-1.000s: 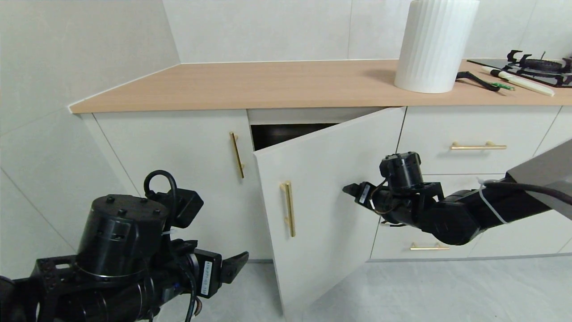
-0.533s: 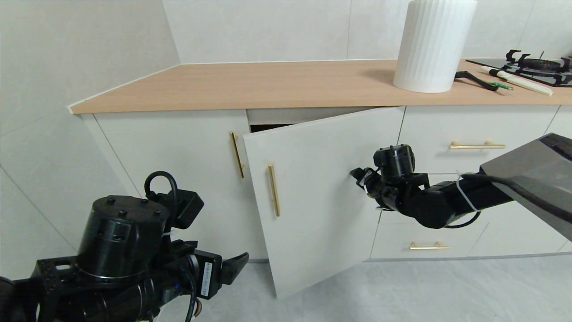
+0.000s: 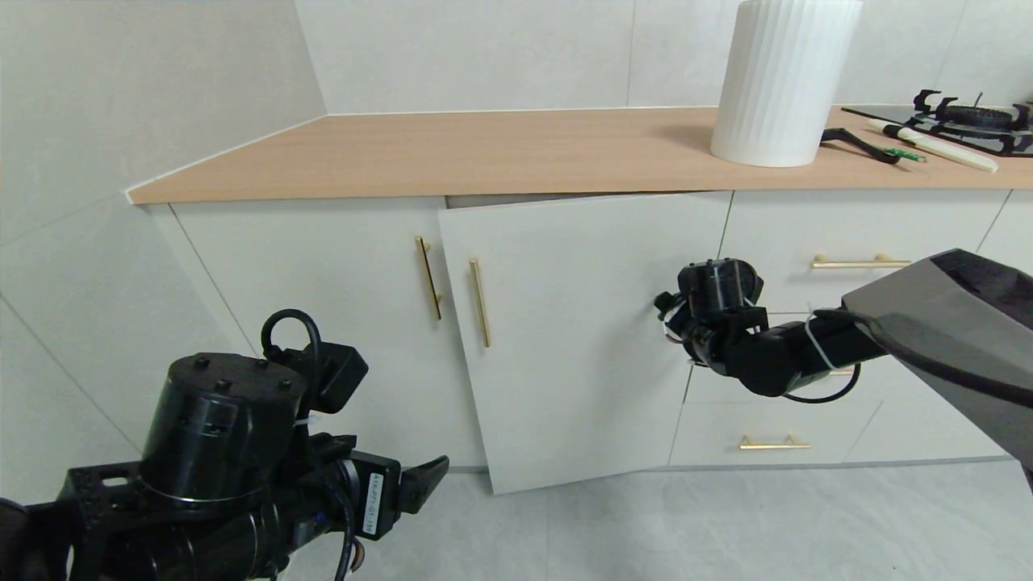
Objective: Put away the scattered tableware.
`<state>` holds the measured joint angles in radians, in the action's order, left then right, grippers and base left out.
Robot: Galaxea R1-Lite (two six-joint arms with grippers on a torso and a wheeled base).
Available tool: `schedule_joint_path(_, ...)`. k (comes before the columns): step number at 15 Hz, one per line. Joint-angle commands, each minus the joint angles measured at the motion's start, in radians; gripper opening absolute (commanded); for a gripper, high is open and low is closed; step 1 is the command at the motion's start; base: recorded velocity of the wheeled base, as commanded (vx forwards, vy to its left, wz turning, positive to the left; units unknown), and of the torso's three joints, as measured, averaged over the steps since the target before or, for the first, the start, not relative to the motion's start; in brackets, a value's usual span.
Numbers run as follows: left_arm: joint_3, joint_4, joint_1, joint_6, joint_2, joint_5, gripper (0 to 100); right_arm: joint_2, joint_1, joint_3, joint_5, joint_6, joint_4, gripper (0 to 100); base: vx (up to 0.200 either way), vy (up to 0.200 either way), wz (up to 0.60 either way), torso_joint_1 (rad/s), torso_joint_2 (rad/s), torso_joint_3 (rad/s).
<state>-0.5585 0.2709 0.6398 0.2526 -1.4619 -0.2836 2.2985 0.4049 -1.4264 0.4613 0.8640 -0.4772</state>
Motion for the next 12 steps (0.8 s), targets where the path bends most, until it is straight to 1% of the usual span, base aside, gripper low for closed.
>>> schedule_joint_path(1, 0.0, 0.001, 0.0, 0.001, -0.002, 0.0, 100, 0.016, -0.001, -0.016, 0.011, -0.002, 0.003, 100, 0.0, 0.0, 0.0, 0.0, 0.0, 0.0)
schedule_joint_path(4, 0.0, 0.001, 0.0, 0.001, -0.002, 0.0, 100, 0.055, -0.009, -0.068, 0.079, -0.005, 0.019, 100, 0.0, 0.0, 0.0, 0.0, 0.0, 0.0)
schedule_joint_path(9, 0.0, 0.001, 0.0, 0.001, -0.002, 0.0, 100, 0.07, -0.032, -0.1, 0.116, -0.005, 0.029, 100, 0.0, 0.0, 0.0, 0.0, 0.0, 0.0)
schedule_joint_path(12, 0.0, 0.001, 0.0, 0.001, -0.002, 0.0, 100, 0.071, -0.032, -0.105, 0.12, -0.005, 0.029, 100, 0.0, 0.0, 0.0, 0.0, 0.0, 0.0)
